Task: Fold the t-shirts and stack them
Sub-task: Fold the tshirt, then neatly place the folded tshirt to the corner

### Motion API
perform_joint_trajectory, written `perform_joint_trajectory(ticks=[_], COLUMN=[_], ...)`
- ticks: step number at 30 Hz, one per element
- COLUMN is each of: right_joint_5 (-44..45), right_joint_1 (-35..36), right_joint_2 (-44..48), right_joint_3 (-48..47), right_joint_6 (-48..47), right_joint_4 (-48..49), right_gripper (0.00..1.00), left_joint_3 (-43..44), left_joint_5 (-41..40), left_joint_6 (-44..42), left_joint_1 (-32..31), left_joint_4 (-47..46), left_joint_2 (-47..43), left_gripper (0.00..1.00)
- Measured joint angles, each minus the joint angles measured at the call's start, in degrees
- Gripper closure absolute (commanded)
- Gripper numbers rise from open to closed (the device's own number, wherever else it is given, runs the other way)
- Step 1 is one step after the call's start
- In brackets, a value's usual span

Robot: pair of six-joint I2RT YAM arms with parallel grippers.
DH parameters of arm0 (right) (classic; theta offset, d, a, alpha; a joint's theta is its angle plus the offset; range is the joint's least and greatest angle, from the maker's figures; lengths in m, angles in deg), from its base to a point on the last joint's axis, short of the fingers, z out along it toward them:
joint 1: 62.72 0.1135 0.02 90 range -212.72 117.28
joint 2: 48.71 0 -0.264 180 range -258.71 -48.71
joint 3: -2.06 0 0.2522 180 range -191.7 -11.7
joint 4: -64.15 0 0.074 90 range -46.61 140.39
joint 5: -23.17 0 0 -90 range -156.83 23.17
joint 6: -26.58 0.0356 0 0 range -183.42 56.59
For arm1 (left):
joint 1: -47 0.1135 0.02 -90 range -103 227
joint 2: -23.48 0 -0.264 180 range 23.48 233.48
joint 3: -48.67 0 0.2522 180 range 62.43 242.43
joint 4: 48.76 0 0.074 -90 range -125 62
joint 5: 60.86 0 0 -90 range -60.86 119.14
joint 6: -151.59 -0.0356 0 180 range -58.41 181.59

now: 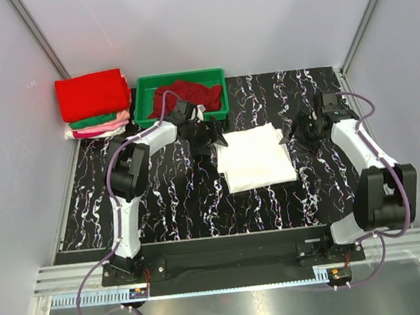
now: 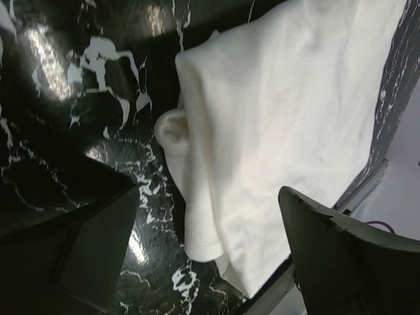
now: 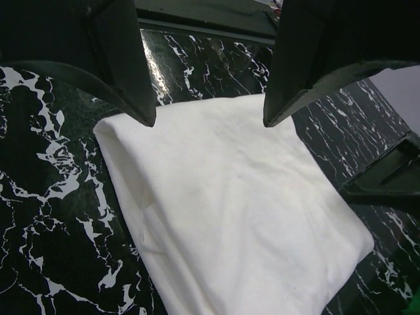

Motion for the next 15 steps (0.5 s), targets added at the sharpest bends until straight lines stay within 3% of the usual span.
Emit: perform_joint_trajectory(ticks=[5, 8, 11, 12, 13, 14, 15], right_joint_5=[-0.28, -0.33, -0.35, -0.37, -0.39, -0.39, -0.39], right_joint_1=[0.0, 0.0, 0.0, 0.02, 0.0, 0.0, 0.0], right_joint_2=[5.53, 6.47, 6.43, 6.43, 6.43, 6.43, 6.43], right_joint_3=[1.03, 1.81, 2.62, 2.86, 3.13, 3.32, 3.58], right_joint_6=[-1.29, -1.7, -1.9, -1.99, -2.1, -2.16, -2.27], right_joint_4=[-0.37, -0.39, -0.48, -0.5, -0.52, -0.59, -0.55], right_gripper=[0.26, 0.26, 0.26, 0.26, 0.26, 0.26, 0.26], left_joint_3=[2.08, 2.75, 2.78, 2.62, 2.38, 1.97, 1.73], left_joint_5=[-0.31, -0.5, -0.55, -0.68, -0.22, -0.11, 0.31], left_joint_6=[0.87, 1.77, 3.08, 2.93, 3.54, 4.2, 4.39], left_joint_1=[-1.27, -2.4, -3.41, -3.63, -3.72, -3.76, -3.76], left_joint_4=[-3.54, -5.62, -7.52, -8.09, -8.7, -9.25, -9.84], left_joint_2=[2.54, 3.91, 5.14, 5.7, 6.01, 6.08, 6.08], left_gripper=[0.21, 0.39, 0.69, 0.75, 0.93, 1.0, 1.0])
